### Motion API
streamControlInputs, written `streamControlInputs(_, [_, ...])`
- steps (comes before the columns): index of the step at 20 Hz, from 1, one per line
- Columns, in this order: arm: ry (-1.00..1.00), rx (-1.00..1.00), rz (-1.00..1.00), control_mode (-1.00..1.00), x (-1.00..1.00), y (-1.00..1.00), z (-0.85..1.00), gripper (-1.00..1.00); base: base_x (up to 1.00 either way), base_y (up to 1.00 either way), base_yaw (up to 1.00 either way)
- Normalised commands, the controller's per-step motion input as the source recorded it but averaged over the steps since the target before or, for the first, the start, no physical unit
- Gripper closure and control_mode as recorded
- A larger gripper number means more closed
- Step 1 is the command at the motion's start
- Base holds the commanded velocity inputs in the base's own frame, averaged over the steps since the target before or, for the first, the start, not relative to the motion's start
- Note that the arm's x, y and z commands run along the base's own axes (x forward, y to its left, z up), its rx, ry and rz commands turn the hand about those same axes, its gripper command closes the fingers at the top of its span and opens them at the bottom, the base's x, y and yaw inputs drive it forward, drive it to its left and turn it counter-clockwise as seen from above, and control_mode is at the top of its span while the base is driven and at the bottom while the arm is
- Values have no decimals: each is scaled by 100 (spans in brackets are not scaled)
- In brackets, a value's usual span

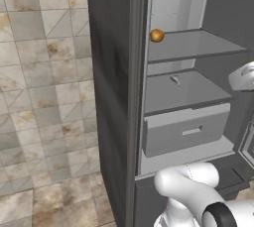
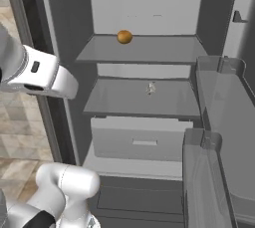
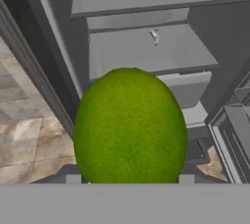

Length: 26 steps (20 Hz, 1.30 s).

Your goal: Transport the steak and lime to the fridge. Place the steak on the rack containing meat and place the lime on the rack containing the vegetable, ensuring meats and vegetables are on different racks.

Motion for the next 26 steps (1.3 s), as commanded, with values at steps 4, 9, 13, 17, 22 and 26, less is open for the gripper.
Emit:
streamControlInputs(4, [-2, 0, 0, -100, 68, -25, 0, 100, 0, 0, 0])
streamControlInputs(9, [-10, 0, 3, -100, 58, -23, 0, 100, 0, 0, 0])
streamControlInputs(13, [-13, 0, 4, -100, 62, -18, 0, 100, 0, 0, 0])
streamControlInputs(17, [-11, 0, 3, -100, 69, -10, 0, 100, 0, 0, 0])
streamControlInputs(22, [-1, 0, 2, -100, 62, -3, 0, 100, 0, 0, 0])
streamControlInputs(26, [2, 0, 4, -100, 74, -6, 0, 100, 0, 0, 0])
